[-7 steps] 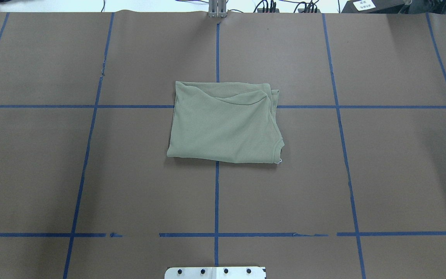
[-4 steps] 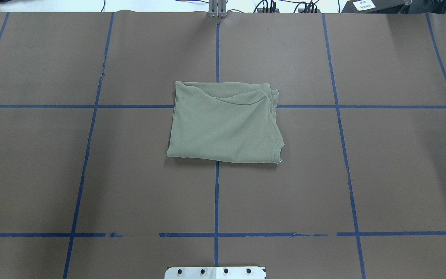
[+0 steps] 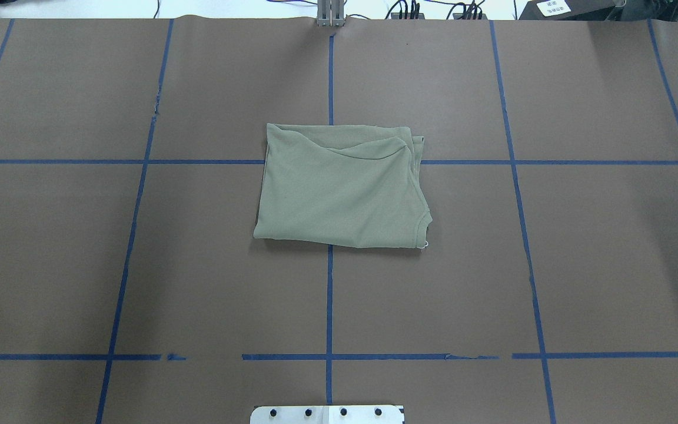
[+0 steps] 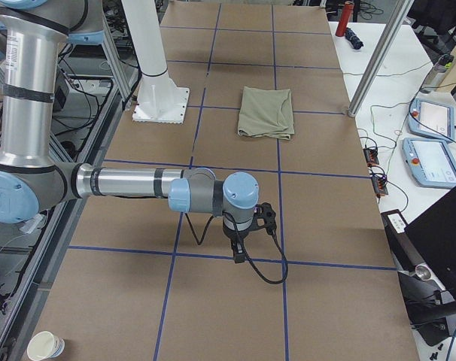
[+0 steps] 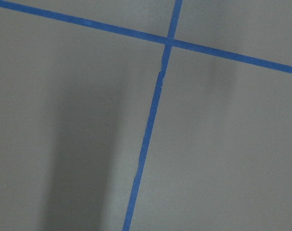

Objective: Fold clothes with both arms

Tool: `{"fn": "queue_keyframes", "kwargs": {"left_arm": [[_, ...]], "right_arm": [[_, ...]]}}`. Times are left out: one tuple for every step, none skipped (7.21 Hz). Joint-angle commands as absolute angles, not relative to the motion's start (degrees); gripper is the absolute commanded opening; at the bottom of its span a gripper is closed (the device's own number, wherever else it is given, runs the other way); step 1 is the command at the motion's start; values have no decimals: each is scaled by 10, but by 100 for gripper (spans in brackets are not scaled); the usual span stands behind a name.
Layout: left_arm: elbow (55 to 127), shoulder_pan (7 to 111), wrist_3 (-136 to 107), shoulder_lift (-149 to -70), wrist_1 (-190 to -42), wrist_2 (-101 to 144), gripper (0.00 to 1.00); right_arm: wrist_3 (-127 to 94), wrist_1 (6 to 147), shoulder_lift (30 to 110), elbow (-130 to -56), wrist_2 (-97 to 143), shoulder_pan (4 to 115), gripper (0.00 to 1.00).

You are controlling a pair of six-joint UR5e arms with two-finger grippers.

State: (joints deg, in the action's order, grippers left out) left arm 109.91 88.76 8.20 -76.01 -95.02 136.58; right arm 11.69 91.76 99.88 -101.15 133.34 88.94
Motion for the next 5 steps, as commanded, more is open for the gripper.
{"fn": "queue_keyframes", "kwargs": {"left_arm": [[1092, 887, 82, -759, -949, 1366, 100], [1091, 888, 82, -759, -949, 1366, 100], [1092, 888, 82, -749, -949, 1366, 100], [1095, 888, 82, -746, -949, 1366, 100], [1093, 888, 82, -746, -949, 1366, 100]], "right_arm": [[117, 918, 998, -1007, 1344, 889, 100], [120, 918, 999, -1006, 1357, 889, 100], [119, 916, 999, -1008, 1351, 889, 100], [119, 916, 1000, -1006, 1348, 889, 100], [119, 917, 1003, -1005, 1347, 889, 100]]}}
